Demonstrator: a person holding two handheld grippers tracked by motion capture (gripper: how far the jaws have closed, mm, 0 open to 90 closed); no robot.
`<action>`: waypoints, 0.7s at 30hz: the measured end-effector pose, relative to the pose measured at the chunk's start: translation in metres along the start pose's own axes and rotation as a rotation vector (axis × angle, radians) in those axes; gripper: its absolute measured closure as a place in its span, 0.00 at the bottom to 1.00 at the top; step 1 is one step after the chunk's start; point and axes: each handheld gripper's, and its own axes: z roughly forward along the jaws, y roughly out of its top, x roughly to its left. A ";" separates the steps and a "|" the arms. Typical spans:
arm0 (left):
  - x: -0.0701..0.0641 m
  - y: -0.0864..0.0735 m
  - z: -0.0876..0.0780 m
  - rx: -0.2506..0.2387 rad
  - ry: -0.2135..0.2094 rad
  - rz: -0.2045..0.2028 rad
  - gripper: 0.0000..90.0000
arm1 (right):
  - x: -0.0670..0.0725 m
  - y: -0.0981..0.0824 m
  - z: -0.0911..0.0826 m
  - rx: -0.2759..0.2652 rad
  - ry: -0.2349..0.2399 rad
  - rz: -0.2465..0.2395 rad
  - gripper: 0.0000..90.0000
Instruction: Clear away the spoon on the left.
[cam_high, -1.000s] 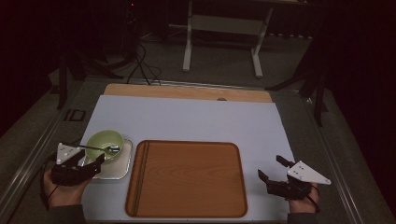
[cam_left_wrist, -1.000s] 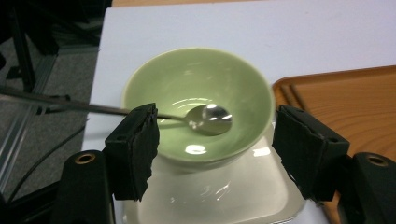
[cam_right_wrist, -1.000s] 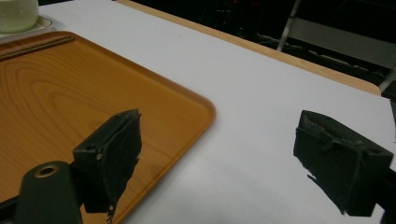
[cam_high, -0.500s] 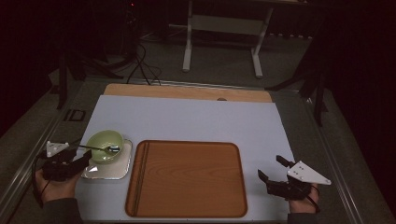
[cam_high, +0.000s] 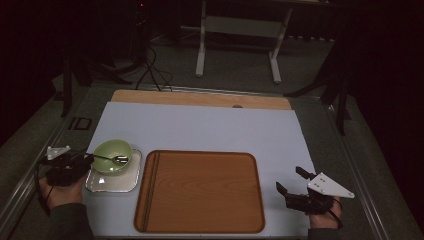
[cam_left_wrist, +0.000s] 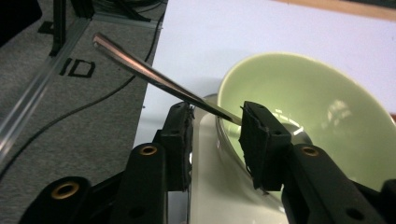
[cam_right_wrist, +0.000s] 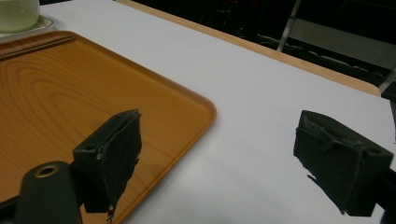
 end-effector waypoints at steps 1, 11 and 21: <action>0.000 0.000 0.000 0.000 0.000 0.000 0.72 | 0.000 0.000 0.000 0.000 0.000 0.001 0.16; 0.007 0.008 0.016 0.008 -0.004 -0.071 0.73 | 0.000 0.000 0.000 0.004 0.001 -0.004 0.16; 0.005 0.014 0.024 -0.012 -0.023 -0.072 0.73 | 0.001 0.000 0.000 0.007 0.001 -0.007 0.16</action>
